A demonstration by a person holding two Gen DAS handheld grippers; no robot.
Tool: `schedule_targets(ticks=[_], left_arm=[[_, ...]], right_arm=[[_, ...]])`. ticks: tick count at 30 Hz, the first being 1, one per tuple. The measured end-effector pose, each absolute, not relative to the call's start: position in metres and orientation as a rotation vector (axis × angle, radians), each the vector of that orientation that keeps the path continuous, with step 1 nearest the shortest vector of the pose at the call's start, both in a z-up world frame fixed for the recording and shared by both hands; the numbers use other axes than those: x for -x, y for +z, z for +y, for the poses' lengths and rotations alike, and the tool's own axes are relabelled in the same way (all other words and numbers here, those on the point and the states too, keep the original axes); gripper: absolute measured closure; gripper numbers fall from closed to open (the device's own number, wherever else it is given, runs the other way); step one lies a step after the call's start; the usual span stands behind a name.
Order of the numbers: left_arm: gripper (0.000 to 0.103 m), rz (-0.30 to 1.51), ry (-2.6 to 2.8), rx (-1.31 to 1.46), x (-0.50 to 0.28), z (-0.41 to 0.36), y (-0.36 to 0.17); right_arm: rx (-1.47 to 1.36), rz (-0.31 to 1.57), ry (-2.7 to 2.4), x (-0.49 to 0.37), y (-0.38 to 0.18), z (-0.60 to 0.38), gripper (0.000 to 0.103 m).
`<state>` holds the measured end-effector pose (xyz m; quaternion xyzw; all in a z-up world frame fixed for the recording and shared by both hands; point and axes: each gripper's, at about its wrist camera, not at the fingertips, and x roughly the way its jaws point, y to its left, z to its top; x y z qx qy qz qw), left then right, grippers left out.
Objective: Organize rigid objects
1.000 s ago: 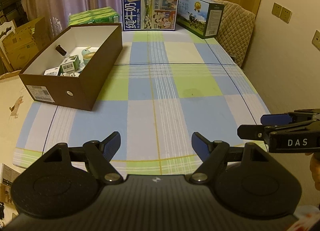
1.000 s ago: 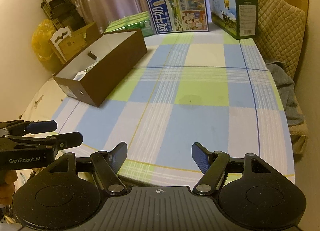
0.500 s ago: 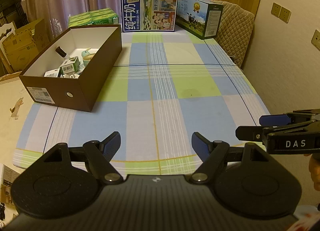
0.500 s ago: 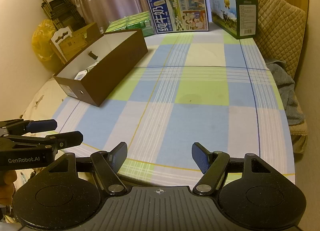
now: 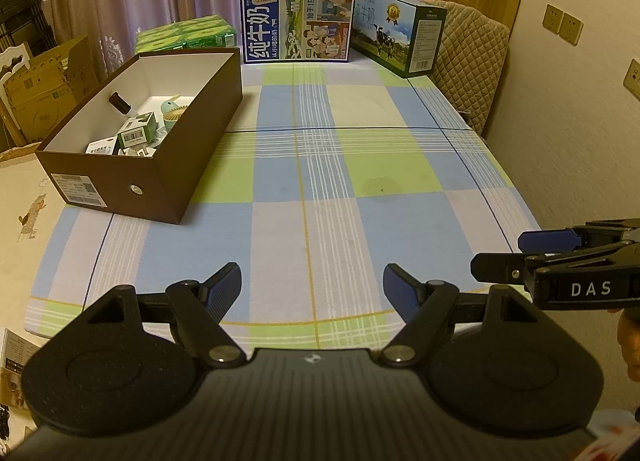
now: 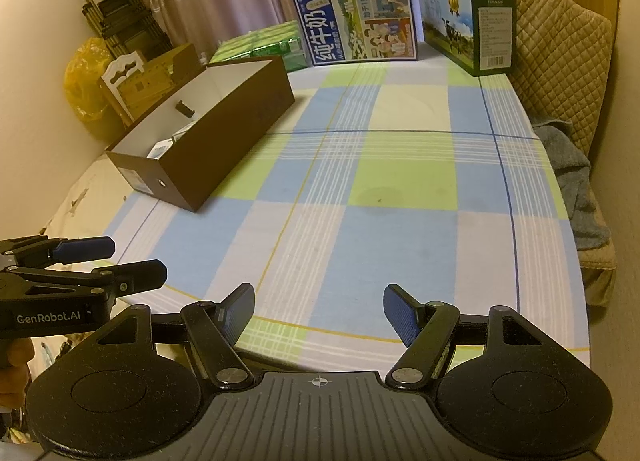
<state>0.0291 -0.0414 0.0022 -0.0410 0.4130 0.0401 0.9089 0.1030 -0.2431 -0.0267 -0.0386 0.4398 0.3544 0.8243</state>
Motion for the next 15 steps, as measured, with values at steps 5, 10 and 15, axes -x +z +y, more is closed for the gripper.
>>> schedule_targets(ticks=[5,10,15], left_arm=[[0.028,0.854,0.086,0.086,-0.0316,-0.0423,0.0014],[0.028,0.856,0.088,0.087,-0.0339,-0.0437,0.0001],[0.028,0.853,0.089,0.086,-0.0341,-0.0442,0.0002]], right_arm=[[0.083,0.937,0.756,-0.1048,-0.0278,-0.2431,0.035],[0.084,0.938,0.756,-0.1060,-0.0283,-0.2433,0.035],[0.083,0.938,0.757,-0.1062,-0.0283,-0.2435,0.035]])
